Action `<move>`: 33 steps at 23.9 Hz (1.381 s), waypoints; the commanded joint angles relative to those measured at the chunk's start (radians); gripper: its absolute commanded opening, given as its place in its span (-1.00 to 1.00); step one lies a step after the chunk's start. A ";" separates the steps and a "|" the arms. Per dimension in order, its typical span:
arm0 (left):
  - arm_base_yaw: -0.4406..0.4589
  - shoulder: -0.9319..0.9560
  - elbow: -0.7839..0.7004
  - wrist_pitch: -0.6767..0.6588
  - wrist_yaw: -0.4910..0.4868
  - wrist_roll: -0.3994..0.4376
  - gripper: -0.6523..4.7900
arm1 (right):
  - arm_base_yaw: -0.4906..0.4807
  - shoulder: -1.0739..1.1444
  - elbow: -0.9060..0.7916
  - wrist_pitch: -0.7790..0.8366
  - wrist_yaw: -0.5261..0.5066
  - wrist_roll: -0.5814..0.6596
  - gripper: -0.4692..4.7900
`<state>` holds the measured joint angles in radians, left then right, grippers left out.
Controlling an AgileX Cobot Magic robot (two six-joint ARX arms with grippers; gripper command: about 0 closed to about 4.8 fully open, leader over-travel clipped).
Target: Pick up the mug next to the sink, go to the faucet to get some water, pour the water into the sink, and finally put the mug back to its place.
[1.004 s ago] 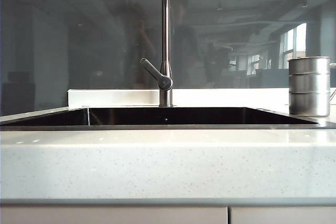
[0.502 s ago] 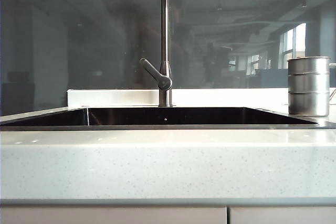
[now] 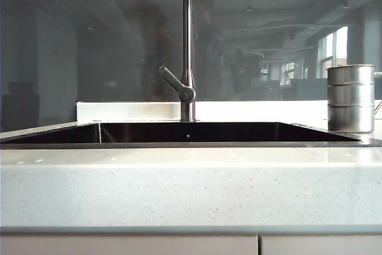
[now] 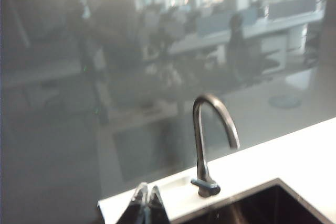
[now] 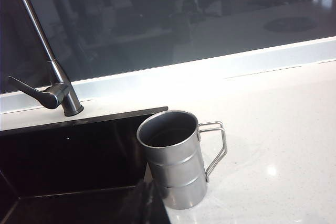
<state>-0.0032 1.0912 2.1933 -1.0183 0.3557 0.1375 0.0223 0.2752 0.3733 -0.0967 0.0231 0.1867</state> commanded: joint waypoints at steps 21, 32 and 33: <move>0.002 -0.918 -1.589 0.717 -0.105 -0.142 -0.78 | 0.000 0.000 0.003 0.017 0.001 0.000 -0.84; 0.000 -1.087 -1.983 0.920 -0.180 -0.151 -0.78 | 0.000 -0.001 0.003 0.016 0.001 0.000 -0.84; 0.000 -1.087 -2.001 0.946 -0.180 -0.151 -0.78 | 0.000 -0.001 0.003 0.016 0.001 0.000 -0.84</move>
<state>-0.0036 0.0040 0.2081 -0.1463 0.1783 -0.0154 0.0227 0.2752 0.3729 -0.0975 0.0231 0.1867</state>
